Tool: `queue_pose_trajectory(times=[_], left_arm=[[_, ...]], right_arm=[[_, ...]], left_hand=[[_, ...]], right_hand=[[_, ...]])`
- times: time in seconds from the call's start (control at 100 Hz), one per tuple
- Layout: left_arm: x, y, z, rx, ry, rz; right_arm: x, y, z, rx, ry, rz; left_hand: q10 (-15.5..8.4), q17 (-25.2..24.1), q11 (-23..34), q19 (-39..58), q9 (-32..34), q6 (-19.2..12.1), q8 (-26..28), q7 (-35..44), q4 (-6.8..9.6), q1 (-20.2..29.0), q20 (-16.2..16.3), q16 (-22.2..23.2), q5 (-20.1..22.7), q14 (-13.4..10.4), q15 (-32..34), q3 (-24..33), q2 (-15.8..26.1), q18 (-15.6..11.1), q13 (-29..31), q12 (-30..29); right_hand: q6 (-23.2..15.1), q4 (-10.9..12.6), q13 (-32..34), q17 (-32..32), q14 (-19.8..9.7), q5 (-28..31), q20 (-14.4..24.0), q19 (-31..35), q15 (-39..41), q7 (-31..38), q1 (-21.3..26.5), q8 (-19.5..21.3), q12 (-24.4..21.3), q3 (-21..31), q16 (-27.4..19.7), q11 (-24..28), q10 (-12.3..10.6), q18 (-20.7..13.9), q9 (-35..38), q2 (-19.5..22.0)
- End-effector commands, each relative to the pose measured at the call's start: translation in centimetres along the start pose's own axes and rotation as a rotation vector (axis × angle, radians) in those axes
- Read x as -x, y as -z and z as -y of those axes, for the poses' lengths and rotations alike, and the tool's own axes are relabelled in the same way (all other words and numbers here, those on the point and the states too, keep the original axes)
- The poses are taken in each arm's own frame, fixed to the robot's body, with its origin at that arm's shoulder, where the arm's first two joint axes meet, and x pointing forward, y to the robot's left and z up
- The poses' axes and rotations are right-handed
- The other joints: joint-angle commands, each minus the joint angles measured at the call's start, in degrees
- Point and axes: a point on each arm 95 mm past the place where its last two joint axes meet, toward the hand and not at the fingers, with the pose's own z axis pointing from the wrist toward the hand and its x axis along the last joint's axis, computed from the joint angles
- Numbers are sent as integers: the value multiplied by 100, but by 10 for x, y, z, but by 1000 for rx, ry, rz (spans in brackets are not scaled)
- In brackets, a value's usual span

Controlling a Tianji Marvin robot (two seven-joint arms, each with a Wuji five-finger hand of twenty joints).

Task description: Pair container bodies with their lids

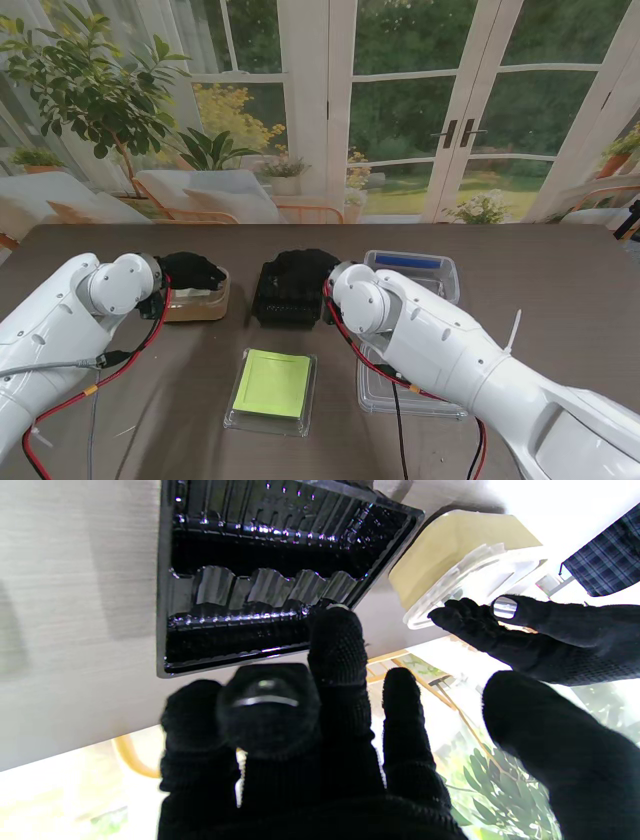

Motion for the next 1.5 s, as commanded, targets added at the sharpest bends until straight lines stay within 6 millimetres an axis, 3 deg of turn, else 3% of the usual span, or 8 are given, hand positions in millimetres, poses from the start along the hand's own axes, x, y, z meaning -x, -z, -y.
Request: queue_pose_trajectory(times=[0.0,0.39,0.69,0.91,1.27,1.49], left_arm=[[0,2,-10,37,-5,7],[0,21,-1,3,-30,9],[-19,35,8,-57,-36,-42],[-35,46,2,-90,-25,-77],[-49,57,-9,-140,11,-126],[-55,58,-17,-149,38,-136]], right_arm=[[-1,0,5,-21,-1,-7],[-6,2,2,-6,3,-11],[-3,14,-3,20,11,-2],[0,31,-7,56,13,4],[13,60,-13,142,-12,24],[23,73,-11,168,-29,29]], left_hand=[[14,-110,-57,-57,-54,-36,4,-3,175,-67,34,-189,-57,-74,-347,-10,-99,-133,-134,-84],[-9,-99,-73,-41,-69,-48,0,-15,179,-80,53,-194,-81,-83,-345,10,-110,-123,-132,-84],[-10,-75,-57,-16,2,-10,2,-5,176,-96,67,-190,-39,-51,-331,11,-100,-99,-94,-91],[0,-46,-50,1,67,1,4,-2,177,-105,65,-196,-33,-1,-326,-9,-89,-53,-41,-96],[17,-63,-66,-23,83,29,4,-3,178,-94,46,-214,-28,51,-362,-41,-83,-14,-36,-108],[42,-54,-71,-37,120,74,7,6,180,-63,39,-218,-1,115,-374,-55,-87,35,9,-116]], right_hand=[[-27,60,172,2123,94,100,146,7,58,-31,-87,-9,-48,-65,-25,-28,141,239,111,27],[-25,58,171,2122,98,92,148,5,46,-32,-90,-6,-49,-80,-30,-34,140,250,108,24],[-12,52,166,2047,112,97,136,-46,-45,-34,-112,-6,-51,-108,-71,-51,137,227,40,18],[-45,23,119,1395,312,214,51,-657,-1553,28,-125,28,-300,-188,-683,-447,144,204,-421,-73],[-105,-84,-1023,376,330,369,-4,-1370,-2561,577,-66,300,-669,-470,-876,-772,180,65,-1614,-382],[-91,-132,-1427,19,436,426,-90,-1792,-3266,821,-14,422,-962,-528,-1218,-930,211,86,-1892,-518]])
